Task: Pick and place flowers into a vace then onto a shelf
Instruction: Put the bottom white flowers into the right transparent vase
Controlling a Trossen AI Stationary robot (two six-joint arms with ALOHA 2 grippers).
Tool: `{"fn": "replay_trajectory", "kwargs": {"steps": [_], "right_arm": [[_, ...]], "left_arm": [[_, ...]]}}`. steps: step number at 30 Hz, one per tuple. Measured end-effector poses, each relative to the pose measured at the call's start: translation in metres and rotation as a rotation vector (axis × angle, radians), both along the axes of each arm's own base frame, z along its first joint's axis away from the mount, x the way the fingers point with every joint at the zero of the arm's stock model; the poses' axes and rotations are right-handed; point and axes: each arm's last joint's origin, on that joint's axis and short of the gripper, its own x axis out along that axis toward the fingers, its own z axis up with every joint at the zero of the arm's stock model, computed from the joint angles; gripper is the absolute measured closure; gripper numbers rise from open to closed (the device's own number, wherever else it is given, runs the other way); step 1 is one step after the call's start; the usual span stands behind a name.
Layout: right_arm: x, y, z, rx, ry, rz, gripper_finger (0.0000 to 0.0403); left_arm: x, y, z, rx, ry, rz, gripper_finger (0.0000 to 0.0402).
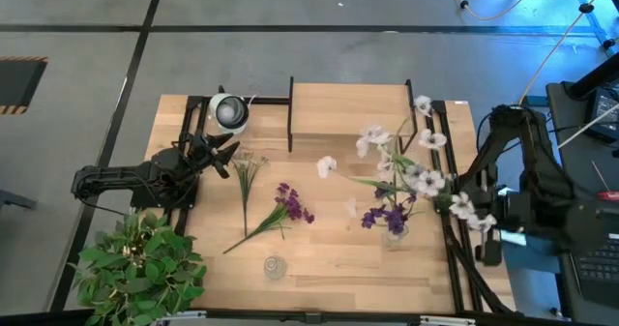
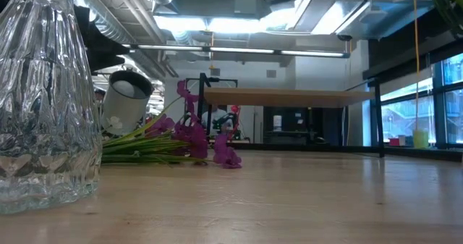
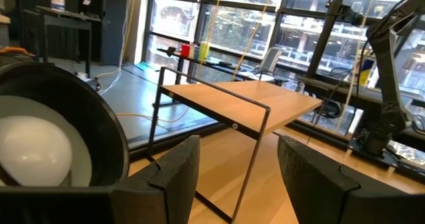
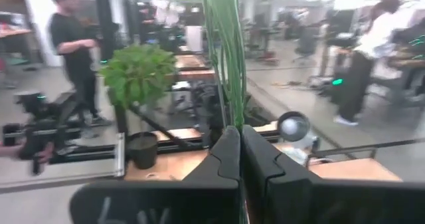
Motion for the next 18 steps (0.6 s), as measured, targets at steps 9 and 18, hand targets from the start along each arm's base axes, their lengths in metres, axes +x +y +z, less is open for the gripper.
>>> {"fn": "replay_trajectory", "kwargs": {"steps": [9, 18], "right_arm": [[-0.020, -0.058, -0.004, 0.001, 0.022, 0.068, 0.0402], [-0.035, -0.106, -0.016, 0.138, 0.063, 0.185, 0.0402]], "left_arm": [[0.000, 0.001, 0.000, -0.002, 0.000, 0.025, 0.0206], [-0.001, 0.001, 0.000, -0.002, 0.000, 0.031, 0.0206]]}}
